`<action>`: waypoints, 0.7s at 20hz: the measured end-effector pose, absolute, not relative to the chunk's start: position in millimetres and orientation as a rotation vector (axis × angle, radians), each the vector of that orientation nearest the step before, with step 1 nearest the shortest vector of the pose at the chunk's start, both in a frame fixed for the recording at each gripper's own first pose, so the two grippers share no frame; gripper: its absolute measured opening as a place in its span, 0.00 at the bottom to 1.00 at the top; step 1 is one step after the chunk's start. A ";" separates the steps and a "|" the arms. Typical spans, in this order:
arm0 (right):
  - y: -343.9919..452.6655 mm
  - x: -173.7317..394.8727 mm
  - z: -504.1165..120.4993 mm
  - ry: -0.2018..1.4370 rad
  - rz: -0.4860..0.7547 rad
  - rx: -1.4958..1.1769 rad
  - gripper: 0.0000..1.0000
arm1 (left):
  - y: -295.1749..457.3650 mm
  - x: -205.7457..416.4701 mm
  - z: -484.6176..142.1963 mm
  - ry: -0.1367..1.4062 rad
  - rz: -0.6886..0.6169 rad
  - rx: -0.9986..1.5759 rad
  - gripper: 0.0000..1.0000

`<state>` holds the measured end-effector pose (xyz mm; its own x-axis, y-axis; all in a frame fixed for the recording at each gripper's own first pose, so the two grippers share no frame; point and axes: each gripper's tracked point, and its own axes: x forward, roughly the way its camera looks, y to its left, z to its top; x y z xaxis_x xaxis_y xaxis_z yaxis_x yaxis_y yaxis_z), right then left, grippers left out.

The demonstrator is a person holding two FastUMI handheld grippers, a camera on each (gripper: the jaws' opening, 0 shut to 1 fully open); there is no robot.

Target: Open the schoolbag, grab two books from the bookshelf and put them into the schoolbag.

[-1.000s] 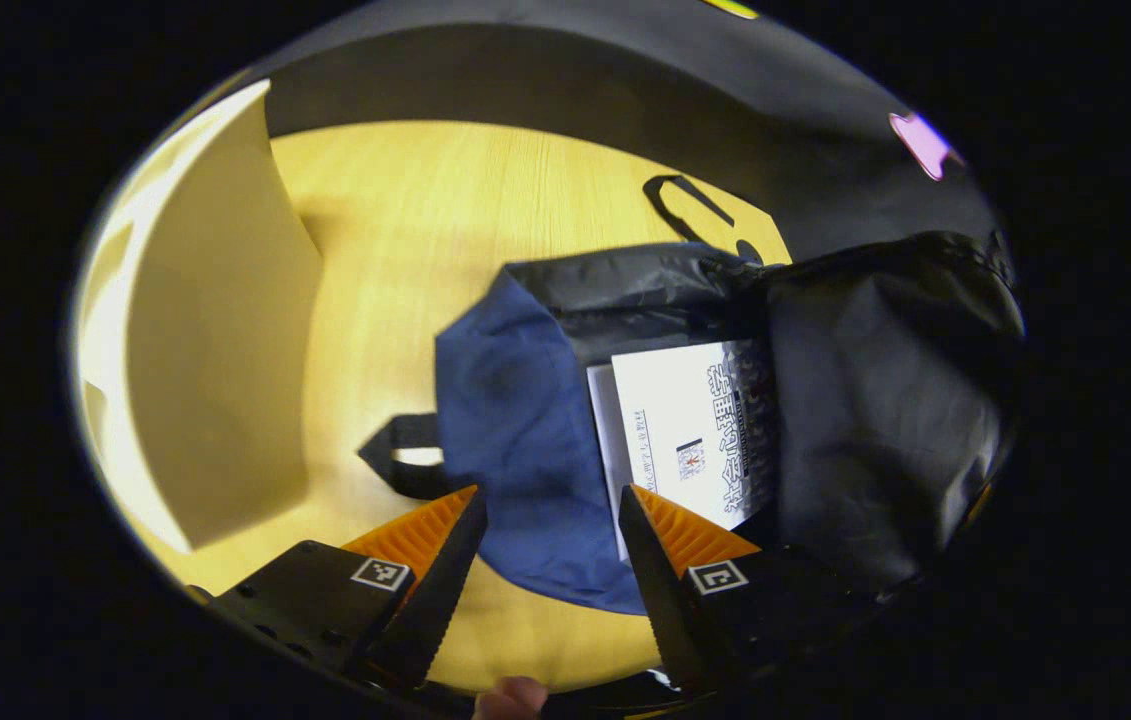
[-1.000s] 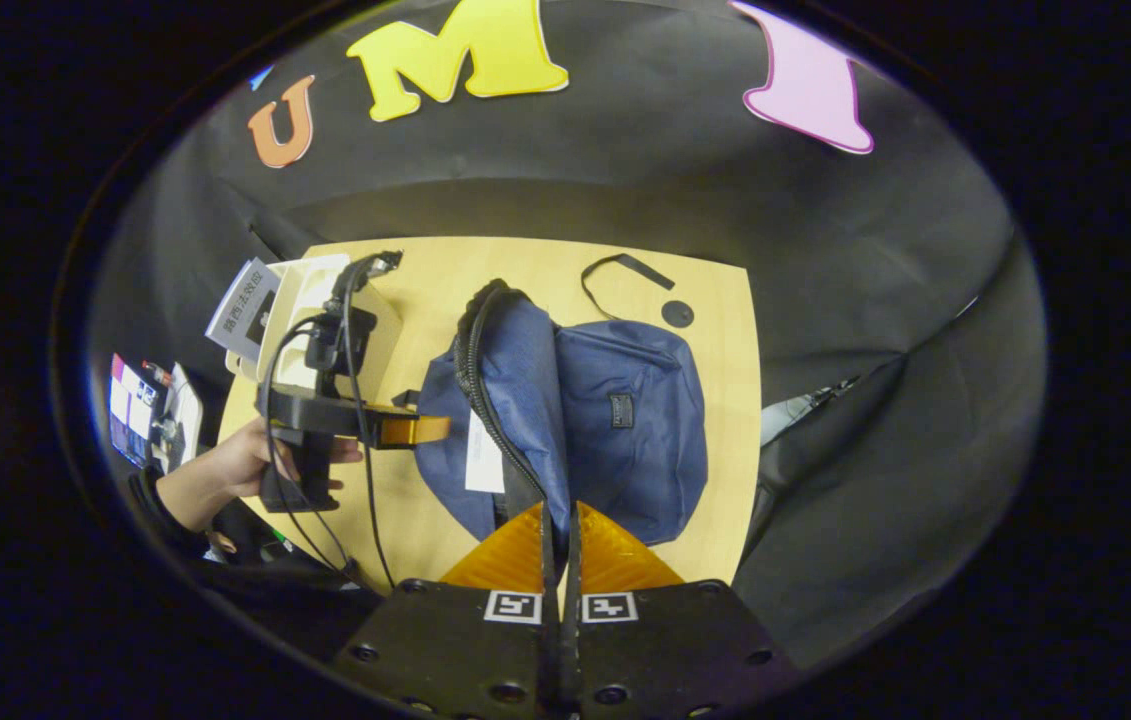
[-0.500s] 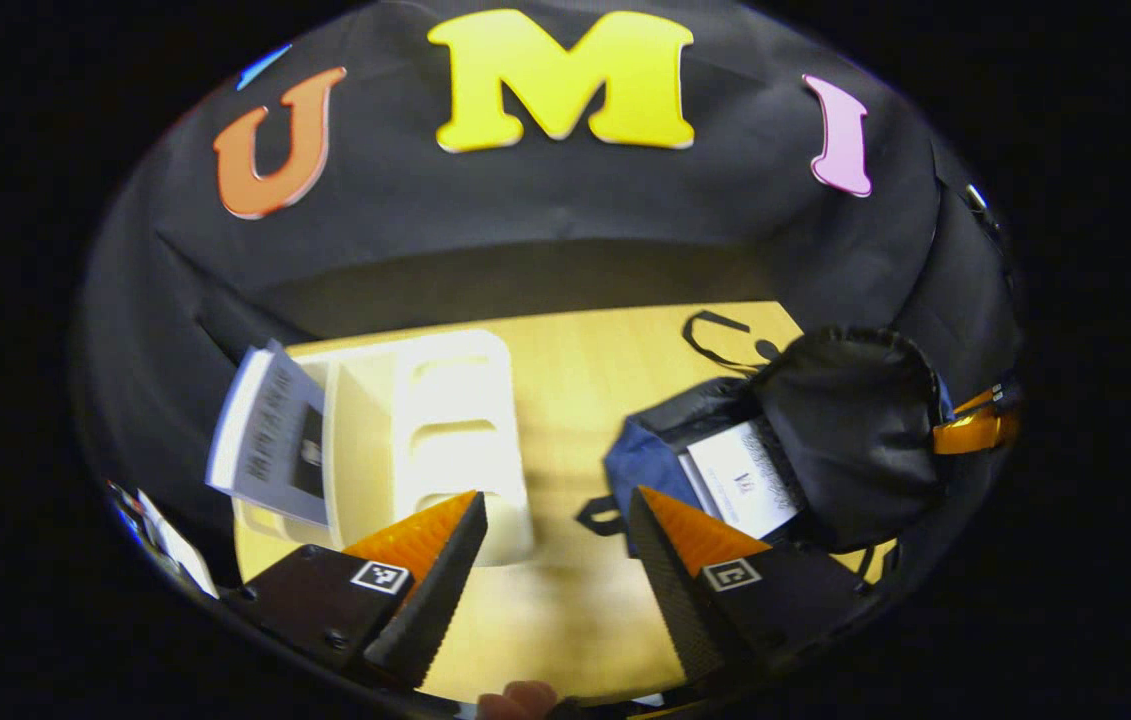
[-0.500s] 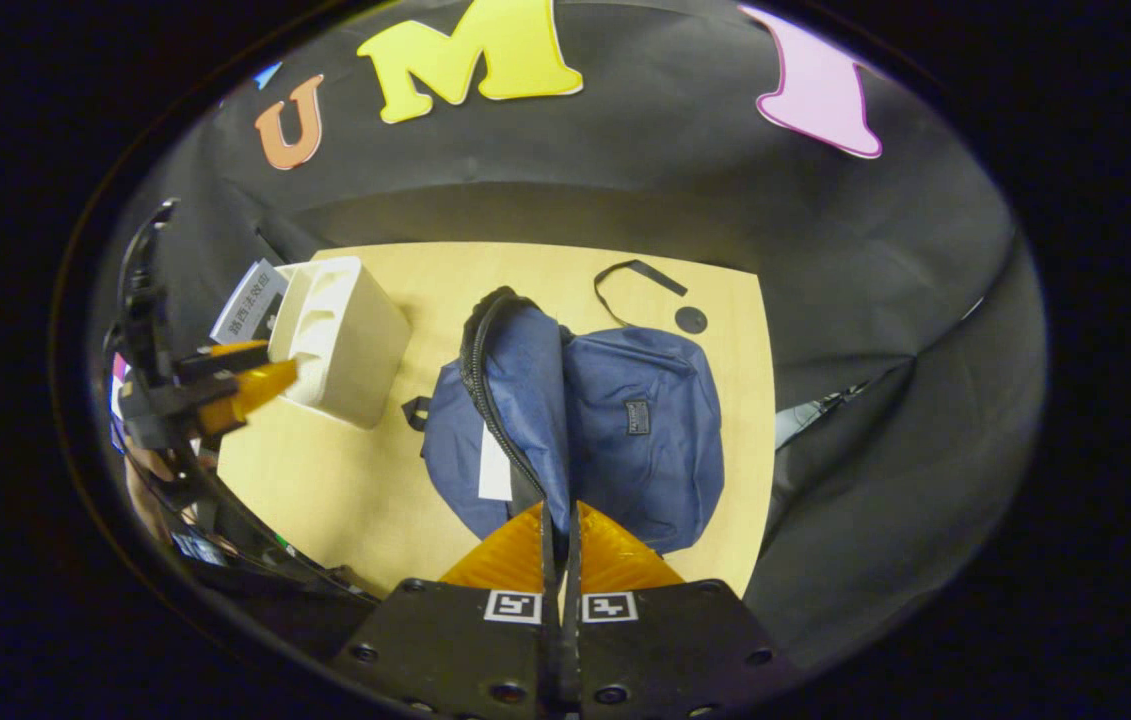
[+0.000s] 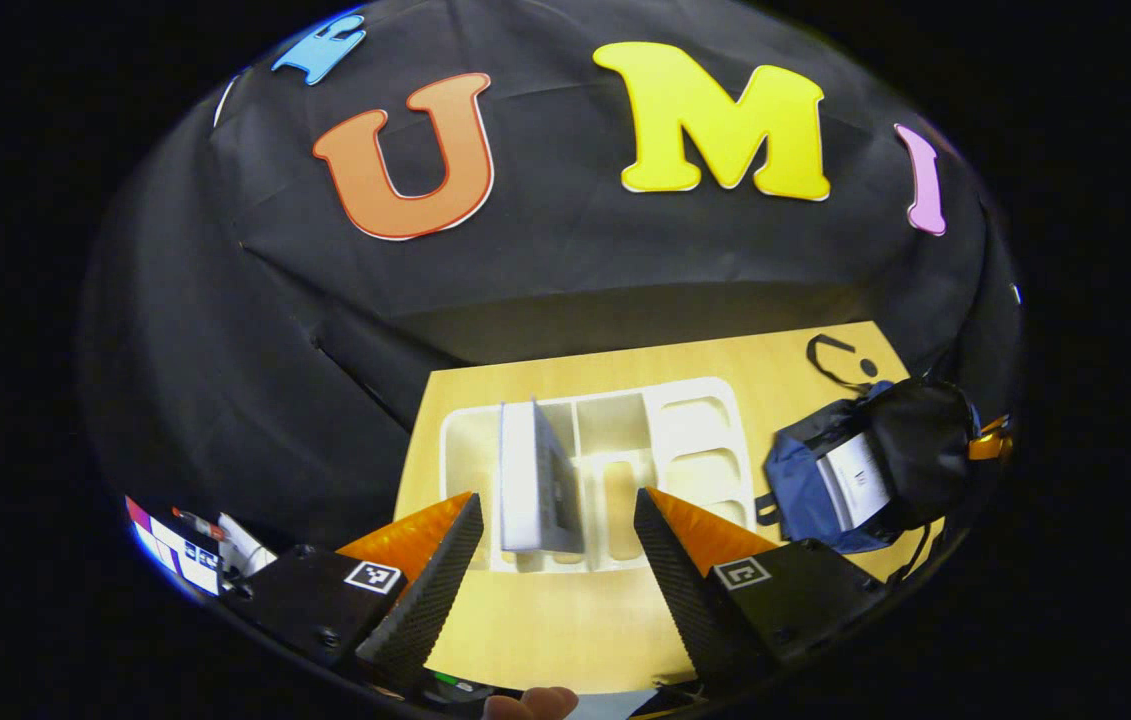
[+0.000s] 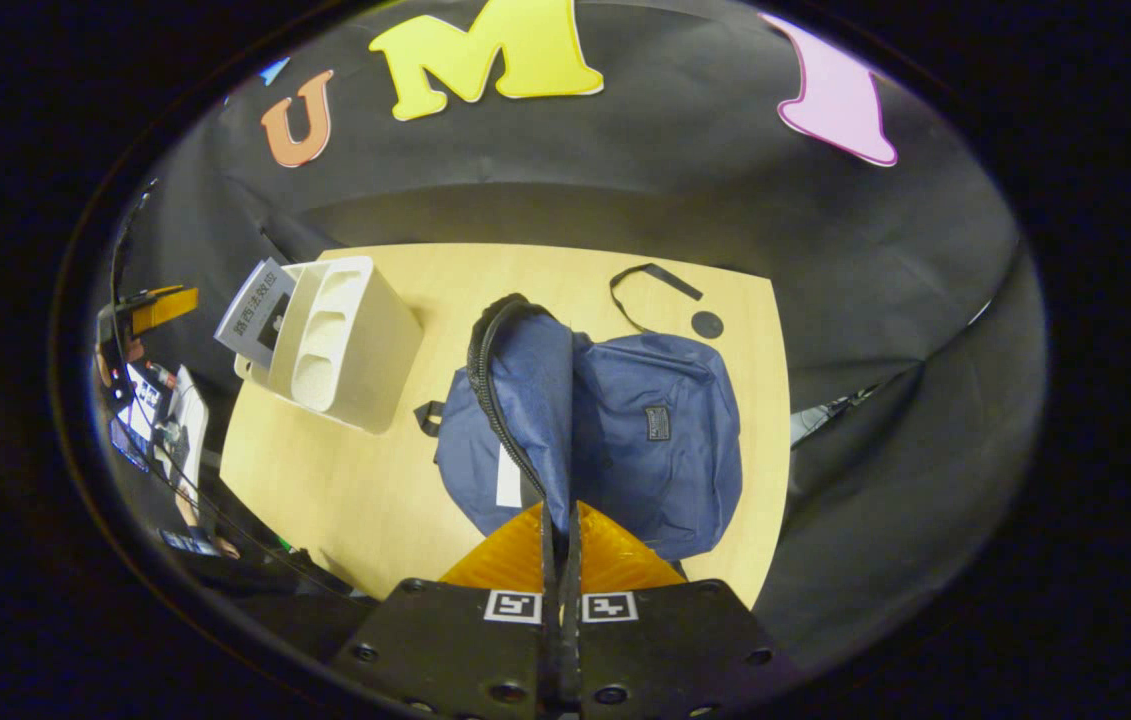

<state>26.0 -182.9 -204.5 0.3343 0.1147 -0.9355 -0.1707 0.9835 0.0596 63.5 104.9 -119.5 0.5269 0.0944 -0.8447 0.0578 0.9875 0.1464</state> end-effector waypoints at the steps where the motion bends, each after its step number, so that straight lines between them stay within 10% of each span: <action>1: -183.6 25.8 -204.8 1.217 0.181 -0.054 0.00 | 115.1 66.0 -121.9 1.051 0.006 0.157 0.97; 14: -183.2 23.4 -207.1 1.242 0.138 -0.040 0.00 | 133.7 92.7 -206.5 1.427 -0.068 -0.012 0.97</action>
